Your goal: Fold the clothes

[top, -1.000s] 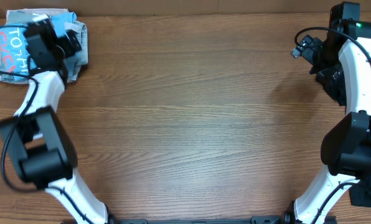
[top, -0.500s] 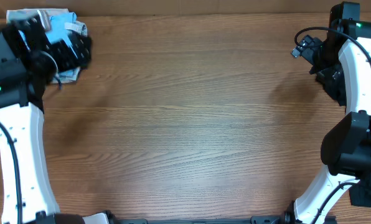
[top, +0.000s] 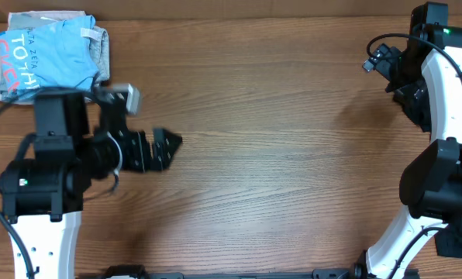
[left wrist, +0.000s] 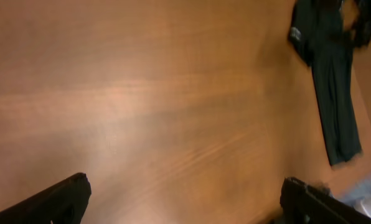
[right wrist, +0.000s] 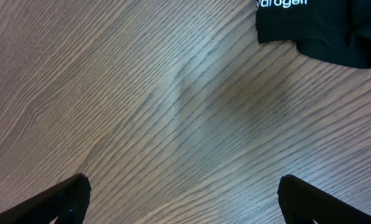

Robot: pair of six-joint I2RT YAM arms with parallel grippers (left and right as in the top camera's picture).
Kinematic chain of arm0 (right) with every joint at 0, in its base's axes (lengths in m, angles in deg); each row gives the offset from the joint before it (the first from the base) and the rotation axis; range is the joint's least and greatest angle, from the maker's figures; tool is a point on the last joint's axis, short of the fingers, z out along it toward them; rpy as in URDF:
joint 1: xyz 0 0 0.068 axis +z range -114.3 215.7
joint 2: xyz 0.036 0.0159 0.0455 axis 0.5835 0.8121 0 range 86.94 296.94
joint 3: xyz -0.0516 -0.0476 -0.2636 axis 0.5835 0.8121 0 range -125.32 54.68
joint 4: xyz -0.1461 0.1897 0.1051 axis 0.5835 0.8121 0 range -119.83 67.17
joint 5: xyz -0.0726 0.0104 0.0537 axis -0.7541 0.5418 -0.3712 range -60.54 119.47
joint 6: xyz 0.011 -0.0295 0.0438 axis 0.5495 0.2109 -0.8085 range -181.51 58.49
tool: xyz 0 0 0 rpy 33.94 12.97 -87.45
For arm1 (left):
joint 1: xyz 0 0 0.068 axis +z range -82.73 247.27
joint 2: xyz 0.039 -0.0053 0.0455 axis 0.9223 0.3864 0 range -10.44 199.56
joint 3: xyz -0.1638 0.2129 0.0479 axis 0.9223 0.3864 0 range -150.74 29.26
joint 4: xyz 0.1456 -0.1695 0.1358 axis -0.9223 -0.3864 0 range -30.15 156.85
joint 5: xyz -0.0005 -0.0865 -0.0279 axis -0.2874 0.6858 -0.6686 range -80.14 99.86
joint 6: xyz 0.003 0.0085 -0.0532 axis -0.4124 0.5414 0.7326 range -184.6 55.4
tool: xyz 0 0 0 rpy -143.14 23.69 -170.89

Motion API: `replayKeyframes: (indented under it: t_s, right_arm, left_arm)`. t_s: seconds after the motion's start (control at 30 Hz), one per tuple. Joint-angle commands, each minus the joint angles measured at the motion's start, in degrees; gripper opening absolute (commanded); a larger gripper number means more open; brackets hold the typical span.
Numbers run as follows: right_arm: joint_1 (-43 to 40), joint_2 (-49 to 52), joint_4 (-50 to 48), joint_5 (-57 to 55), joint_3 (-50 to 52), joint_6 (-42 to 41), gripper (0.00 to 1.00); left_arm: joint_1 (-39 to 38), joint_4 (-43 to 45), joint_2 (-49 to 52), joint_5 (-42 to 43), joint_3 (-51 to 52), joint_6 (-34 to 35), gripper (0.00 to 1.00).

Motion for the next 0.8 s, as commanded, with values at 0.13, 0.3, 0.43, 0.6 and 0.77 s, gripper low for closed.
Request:
replayKeyframes:
  t_s: [0.13,0.3,0.43,0.6,0.77]
  right_arm:
    - [-0.2,-1.8,-0.3,0.1,-0.9,0.2,1.00]
    - [-0.2,-1.8,-0.3,0.1,-0.9,0.2,1.00]
    - [-0.2,-1.8,-0.3,0.1,-0.9,0.2,1.00]
    - [-0.2,-1.8,-0.3,0.1,-0.9,0.2,1.00]
    - [-0.2,-1.8,-0.3,0.1,-0.9,0.2,1.00]
  left_arm:
    - [-0.9,-5.9,1.7,-1.3,1.4,-0.2,1.00]
    - [-0.9,-7.8,1.8,-3.0,1.4,-0.3,1.00]
    - [-1.0,-5.7,1.8,-3.6,1.6,-1.0,1.00]
    - [-2.2,5.7,-0.1,-3.6,7.0,-3.7,1.00]
    - [-3.2,26.7,-7.8,-4.2,23.1,-3.7,1.00]
